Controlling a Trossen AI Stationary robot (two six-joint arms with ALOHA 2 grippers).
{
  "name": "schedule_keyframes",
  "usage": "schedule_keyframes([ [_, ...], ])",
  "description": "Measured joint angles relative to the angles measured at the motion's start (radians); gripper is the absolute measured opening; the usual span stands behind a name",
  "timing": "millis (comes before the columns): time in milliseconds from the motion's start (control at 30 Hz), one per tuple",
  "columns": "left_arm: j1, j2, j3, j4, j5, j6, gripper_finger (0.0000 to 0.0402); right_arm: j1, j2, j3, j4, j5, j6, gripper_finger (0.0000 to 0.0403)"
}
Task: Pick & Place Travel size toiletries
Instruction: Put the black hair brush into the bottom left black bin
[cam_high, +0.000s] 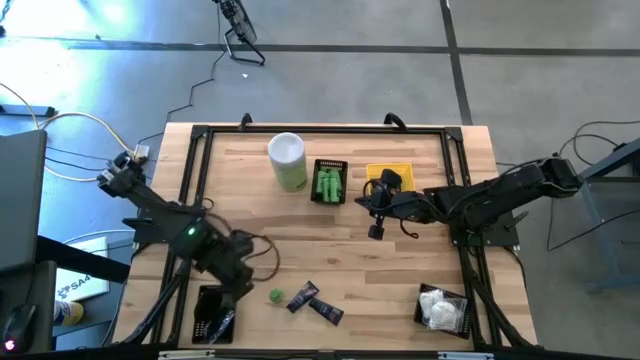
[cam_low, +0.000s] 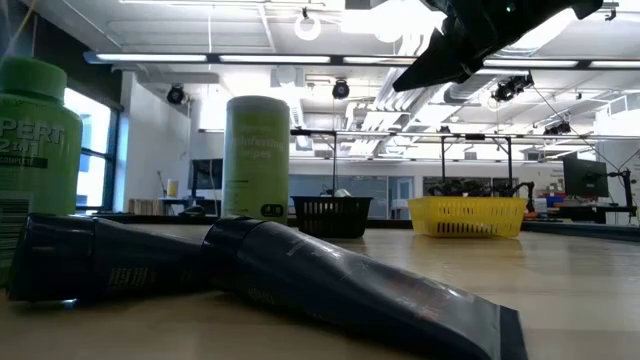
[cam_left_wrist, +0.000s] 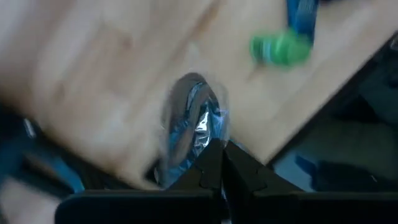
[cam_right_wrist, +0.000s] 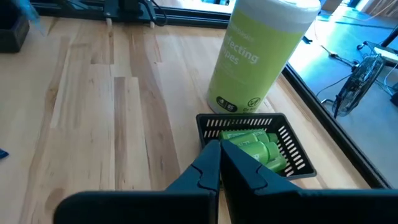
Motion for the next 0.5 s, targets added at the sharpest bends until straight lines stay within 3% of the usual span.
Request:
schedule_keyframes([
  [133, -0.085, 0.000, 0.000, 0.014, 0.067, -0.203, 0.0000, 0.000, 0.000, 0.000, 0.001, 0.000, 0.002, 0.0005],
  [500, -0.293, 0.057, 0.002, 0.081, 0.046, -0.595, 0.0000, -0.001, 0.000, 0.000, 0.034, 0.001, -0.001, 0.0005],
])
